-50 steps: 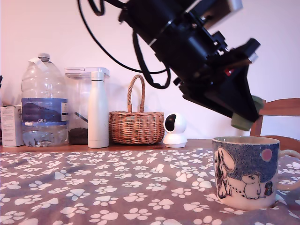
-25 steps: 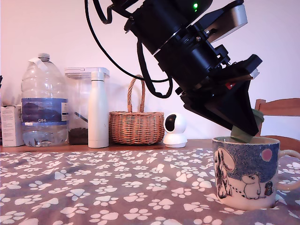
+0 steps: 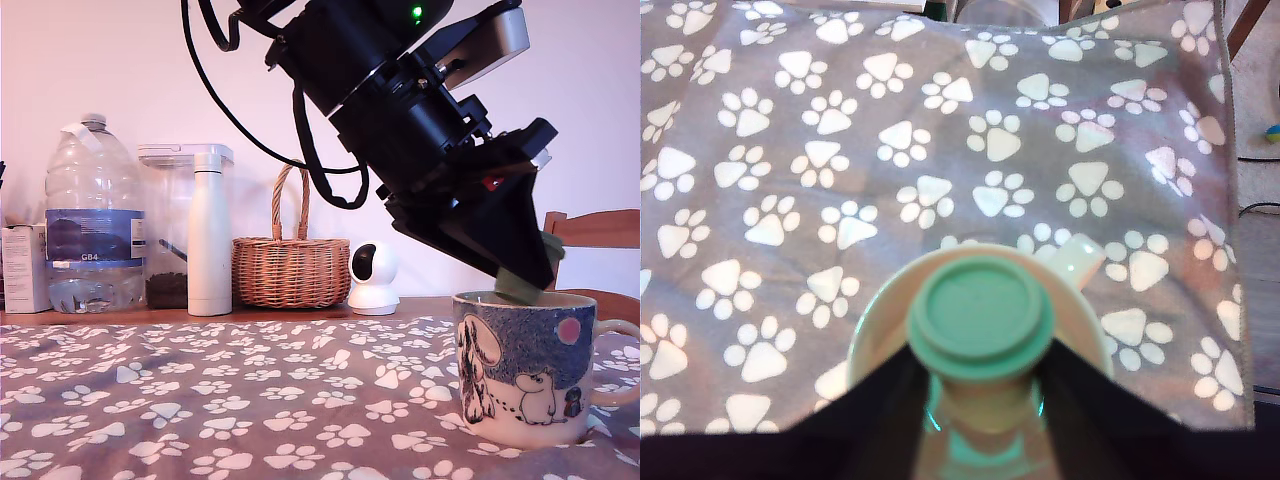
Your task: Pick up the coffee capsules from the table one by one and drop them inside the nearest coffee cup
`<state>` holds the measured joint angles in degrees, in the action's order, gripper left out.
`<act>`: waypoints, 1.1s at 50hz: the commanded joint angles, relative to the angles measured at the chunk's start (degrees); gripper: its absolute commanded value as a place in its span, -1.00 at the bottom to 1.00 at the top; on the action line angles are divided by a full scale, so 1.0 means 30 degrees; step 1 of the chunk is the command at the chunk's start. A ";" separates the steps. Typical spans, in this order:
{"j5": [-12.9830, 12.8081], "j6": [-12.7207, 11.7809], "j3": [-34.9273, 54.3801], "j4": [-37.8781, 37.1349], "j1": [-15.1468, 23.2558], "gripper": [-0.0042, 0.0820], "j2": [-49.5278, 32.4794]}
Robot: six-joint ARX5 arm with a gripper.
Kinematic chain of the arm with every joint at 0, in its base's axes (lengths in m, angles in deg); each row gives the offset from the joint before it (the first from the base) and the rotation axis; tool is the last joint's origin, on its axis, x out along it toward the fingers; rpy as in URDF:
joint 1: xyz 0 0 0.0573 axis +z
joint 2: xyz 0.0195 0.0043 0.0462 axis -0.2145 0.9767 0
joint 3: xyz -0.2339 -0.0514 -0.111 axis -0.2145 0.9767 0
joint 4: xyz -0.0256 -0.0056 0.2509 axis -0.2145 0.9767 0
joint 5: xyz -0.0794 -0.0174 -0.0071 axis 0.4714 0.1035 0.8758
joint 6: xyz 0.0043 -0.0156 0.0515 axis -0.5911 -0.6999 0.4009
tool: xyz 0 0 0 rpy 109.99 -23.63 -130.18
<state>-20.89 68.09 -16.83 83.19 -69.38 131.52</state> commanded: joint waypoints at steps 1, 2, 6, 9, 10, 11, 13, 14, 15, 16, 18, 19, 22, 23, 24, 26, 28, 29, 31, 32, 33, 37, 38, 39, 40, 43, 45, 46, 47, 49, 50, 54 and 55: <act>0.0015 0.0102 -0.0029 -0.0197 -0.0073 0.53 0.0452; 0.0015 0.0102 -0.0029 -0.0197 -0.0073 0.53 0.0452; 0.0022 0.0087 -0.0029 -0.0204 -0.0080 0.53 0.0452; 0.0029 0.0095 -0.0029 -0.0204 -0.0073 0.53 0.0452; 0.0029 0.0095 -0.0029 -0.0204 -0.0073 0.53 0.0452; 0.0029 0.0036 -0.0029 -0.0211 -0.0073 0.53 0.0452; 0.0029 0.0007 -0.0029 -0.0219 -0.0080 0.53 0.0452; 0.0029 -0.0044 -0.0029 -0.0219 -0.0080 0.53 0.0452; 0.0029 -0.0044 -0.0029 -0.0226 -0.0080 0.53 0.0452; 0.0029 -0.0044 -0.0029 -0.0226 -0.0080 0.53 0.0452; 0.0036 -0.0044 -0.0029 -0.0240 -0.0080 0.53 0.0452; 0.0036 -0.0044 -0.0029 -0.0248 -0.0080 0.53 0.0452; 0.0036 -0.0044 -0.0029 -0.0255 -0.0073 0.52 0.0444; 0.0036 -0.0044 -0.0029 -0.0255 -0.0073 0.51 0.0430; 0.0036 -0.0044 -0.0029 -0.0255 -0.0080 0.48 0.0408; 0.0087 -0.0051 -0.0029 -0.0270 -0.0073 0.41 0.0291; 0.0197 -0.0051 -0.0029 -0.0262 -0.0073 0.30 0.0153; 0.0270 -0.0051 -0.0029 -0.0270 -0.0073 0.21 0.0051; 0.0423 -0.0051 -0.0029 -0.0270 -0.0073 0.02 -0.0197; 0.0546 -0.0036 -0.0029 -0.0262 -0.0058 -0.07 -0.0313; 0.0641 -0.0036 -0.0029 -0.0262 -0.0036 -0.21 -0.0466; 0.1107 -0.0022 -0.0029 -0.0182 0.0036 -0.69 -0.1005; 0.1209 -0.0015 -0.0029 -0.0138 0.0087 -0.79 -0.1151; 0.1326 -0.0015 -0.0029 -0.0080 0.0138 -0.87 -0.1268; 0.1435 0.0000 -0.0029 -0.0015 0.0197 -0.95 -0.1399; 0.1705 0.0189 -0.0029 0.0270 0.0364 -0.95 -0.1763; 0.1800 0.0350 -0.0022 0.0393 0.0452 -0.95 -0.1974; 0.1814 0.0393 -0.0022 0.0408 0.0495 -0.95 -0.2091; 0.1807 0.0393 -0.0022 0.0401 0.0539 -0.95 -0.2200; 0.1807 0.0408 -0.0015 0.0386 0.0634 -0.95 -0.2404; 0.1792 0.0415 -0.0015 0.0372 0.0714 -0.95 -0.2535; 0.1792 0.0379 0.0007 0.0291 0.1027 -0.95 -0.3009; 0.1792 0.0379 0.0007 0.0277 0.1100 -0.95 -0.3140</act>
<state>-15.73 68.64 -16.83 84.35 -66.82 122.39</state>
